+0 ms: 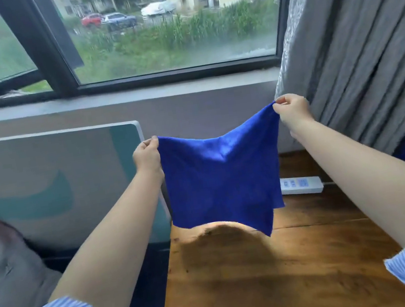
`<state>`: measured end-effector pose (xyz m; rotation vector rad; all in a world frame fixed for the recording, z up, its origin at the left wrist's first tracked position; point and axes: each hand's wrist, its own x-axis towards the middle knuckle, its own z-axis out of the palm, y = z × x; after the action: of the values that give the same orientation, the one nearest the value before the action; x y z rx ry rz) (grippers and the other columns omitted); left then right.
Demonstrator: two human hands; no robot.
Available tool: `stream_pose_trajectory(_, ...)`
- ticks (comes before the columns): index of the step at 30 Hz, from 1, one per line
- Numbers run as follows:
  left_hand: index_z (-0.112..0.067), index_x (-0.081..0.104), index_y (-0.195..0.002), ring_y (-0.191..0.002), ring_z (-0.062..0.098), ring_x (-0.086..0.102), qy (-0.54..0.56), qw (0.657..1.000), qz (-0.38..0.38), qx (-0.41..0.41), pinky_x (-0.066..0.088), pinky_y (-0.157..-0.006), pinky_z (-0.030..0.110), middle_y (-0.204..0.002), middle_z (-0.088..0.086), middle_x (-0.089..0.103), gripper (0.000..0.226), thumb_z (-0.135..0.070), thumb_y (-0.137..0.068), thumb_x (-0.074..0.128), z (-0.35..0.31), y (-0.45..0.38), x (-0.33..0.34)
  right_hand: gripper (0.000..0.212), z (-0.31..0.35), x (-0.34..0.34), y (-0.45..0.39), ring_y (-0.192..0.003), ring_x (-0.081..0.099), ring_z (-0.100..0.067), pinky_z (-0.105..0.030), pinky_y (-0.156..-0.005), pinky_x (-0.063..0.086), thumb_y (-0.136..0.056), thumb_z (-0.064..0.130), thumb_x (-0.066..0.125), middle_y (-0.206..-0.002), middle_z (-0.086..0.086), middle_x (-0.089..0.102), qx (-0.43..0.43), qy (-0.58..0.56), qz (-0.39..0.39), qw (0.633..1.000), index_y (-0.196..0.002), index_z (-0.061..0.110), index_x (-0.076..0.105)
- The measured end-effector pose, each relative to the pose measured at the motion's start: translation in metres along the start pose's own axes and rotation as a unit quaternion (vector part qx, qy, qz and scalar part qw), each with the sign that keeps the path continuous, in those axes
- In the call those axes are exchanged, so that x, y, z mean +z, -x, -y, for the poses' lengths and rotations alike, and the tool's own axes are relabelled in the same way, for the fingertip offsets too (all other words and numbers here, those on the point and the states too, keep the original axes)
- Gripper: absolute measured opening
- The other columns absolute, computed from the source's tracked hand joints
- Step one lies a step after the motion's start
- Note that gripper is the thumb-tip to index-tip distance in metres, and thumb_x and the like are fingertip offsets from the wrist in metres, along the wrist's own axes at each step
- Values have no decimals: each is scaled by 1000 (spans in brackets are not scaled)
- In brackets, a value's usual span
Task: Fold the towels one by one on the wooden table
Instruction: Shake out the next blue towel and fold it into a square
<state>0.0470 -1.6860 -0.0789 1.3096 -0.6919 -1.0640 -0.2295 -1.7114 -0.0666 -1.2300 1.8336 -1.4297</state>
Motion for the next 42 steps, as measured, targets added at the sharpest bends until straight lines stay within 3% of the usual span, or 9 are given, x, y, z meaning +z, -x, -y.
stream_pose_trajectory(6,-17,40,-60,-48,7,42,95,995,-33,-23,36,-45,15,-46,-6,46,32,-6,-90,41,-12,-16,-10,27,12,6,-10,-63,44,-9,-16,-52,36,-86,5,46,-70,4,49,12,-47,7,999,-66,24,48)
stream_pose_trajectory(10,-14,45,-59,-64,20,41,-162,983,-42,-76,33,-61,27,-69,6,45,29,-14,-88,53,38,-27,-39,29,-35,14,15,-78,46,-20,-22,-54,33,-84,-3,46,-66,-4,46,87,61,81,991,-63,16,51)
stream_pose_trajectory(14,-8,43,-53,-72,24,42,-530,835,87,-120,29,-50,25,-59,8,43,31,-13,-81,56,105,-16,-77,17,-108,13,63,-58,40,-18,-21,-54,34,-88,0,46,-86,-12,46,205,211,219,930,-99,1,59)
stream_pose_trajectory(18,-10,42,-55,-67,25,48,-704,657,202,-177,29,-43,23,-57,3,43,26,-7,-80,50,168,15,-107,32,-183,11,118,-59,43,-22,-22,-52,38,-89,3,46,-71,-12,44,287,314,281,860,-59,13,40)
stream_pose_trajectory(23,-7,54,-93,-78,24,50,-752,544,295,-226,40,-64,27,-85,5,51,17,-7,-82,41,225,52,-139,17,-241,0,178,-101,59,-34,-28,-68,42,-88,7,46,-106,-22,63,280,447,340,779,-87,-2,60)
stream_pose_trajectory(26,-13,42,-65,-61,18,42,-765,500,320,-249,36,-58,26,-72,1,44,17,-6,-80,39,245,70,-152,15,-256,-7,203,-105,57,-33,-29,-71,38,-86,9,49,-113,-19,62,238,479,359,765,-71,11,50)
stream_pose_trajectory(32,-10,43,-65,-81,26,52,-744,513,319,-285,39,-67,30,-68,3,45,18,-4,-81,40,264,95,-168,24,-282,-27,235,-96,57,-32,-26,-67,36,-88,13,41,-104,-16,64,247,494,382,741,-65,11,47)
stream_pose_trajectory(36,-10,52,-93,-97,27,55,-729,568,263,-279,42,-72,31,-92,4,47,15,-5,-85,40,270,105,-179,20,-285,-24,243,-82,51,-26,-29,-65,36,-89,29,52,-103,-14,63,236,487,314,780,-78,12,47)
stream_pose_trajectory(42,-5,55,-103,-89,27,52,-733,594,221,-246,38,-68,28,-94,6,48,21,-4,-88,40,275,114,-184,15,-289,-5,258,-104,55,-36,-32,-76,42,-87,11,51,-114,-20,58,281,476,257,793,-100,5,47)
